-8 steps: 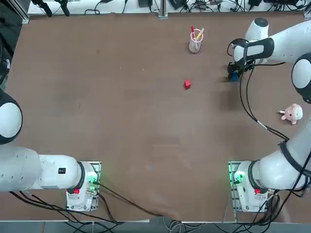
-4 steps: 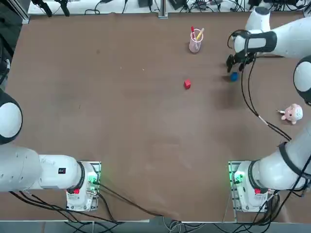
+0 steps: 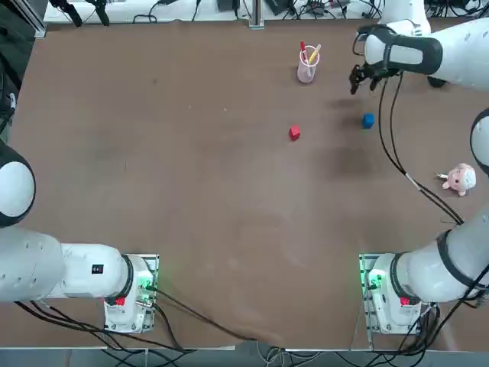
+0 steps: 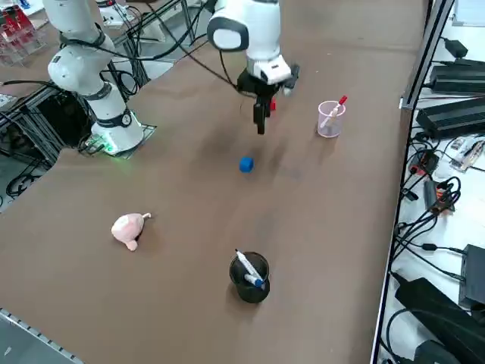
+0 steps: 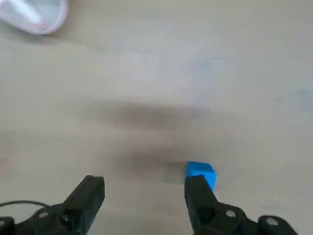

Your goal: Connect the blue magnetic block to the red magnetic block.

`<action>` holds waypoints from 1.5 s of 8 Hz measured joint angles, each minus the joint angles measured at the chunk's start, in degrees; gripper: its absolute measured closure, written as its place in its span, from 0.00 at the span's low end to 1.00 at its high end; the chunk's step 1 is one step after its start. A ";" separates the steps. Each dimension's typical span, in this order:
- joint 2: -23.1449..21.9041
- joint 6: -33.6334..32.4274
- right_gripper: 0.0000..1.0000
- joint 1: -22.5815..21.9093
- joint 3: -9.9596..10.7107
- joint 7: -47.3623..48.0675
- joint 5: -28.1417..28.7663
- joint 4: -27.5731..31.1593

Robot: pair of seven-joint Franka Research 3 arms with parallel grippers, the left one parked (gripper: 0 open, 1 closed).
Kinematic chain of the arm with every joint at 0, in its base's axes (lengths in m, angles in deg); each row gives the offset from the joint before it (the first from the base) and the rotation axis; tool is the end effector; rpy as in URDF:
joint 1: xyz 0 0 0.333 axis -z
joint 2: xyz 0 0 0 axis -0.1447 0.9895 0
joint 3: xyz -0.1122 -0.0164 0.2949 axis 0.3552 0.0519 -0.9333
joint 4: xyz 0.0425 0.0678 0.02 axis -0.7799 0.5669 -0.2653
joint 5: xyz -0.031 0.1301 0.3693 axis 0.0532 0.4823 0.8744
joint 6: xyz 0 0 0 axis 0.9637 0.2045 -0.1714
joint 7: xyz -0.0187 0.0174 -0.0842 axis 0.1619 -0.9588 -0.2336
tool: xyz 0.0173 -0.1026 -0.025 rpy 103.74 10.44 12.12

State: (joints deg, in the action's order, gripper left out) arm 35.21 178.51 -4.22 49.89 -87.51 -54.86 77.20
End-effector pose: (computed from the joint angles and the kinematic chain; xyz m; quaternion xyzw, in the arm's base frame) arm 0.5782 0.1051 0.3220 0.9967 0.0795 -0.0088 0.0127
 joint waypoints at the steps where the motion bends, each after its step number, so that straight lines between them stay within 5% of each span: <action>1: -0.04 0.00 0.01 -2.52 -0.04 1.74 0.01 -0.58; 6: 2.04 -0.23 0.01 -11.19 -0.16 4.88 0.01 -4.36; 12: 11.16 0.03 0.04 -19.82 -0.27 5.32 1.05 -8.39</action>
State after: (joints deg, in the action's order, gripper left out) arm 46.37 178.54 -24.04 49.62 -82.19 -53.81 68.80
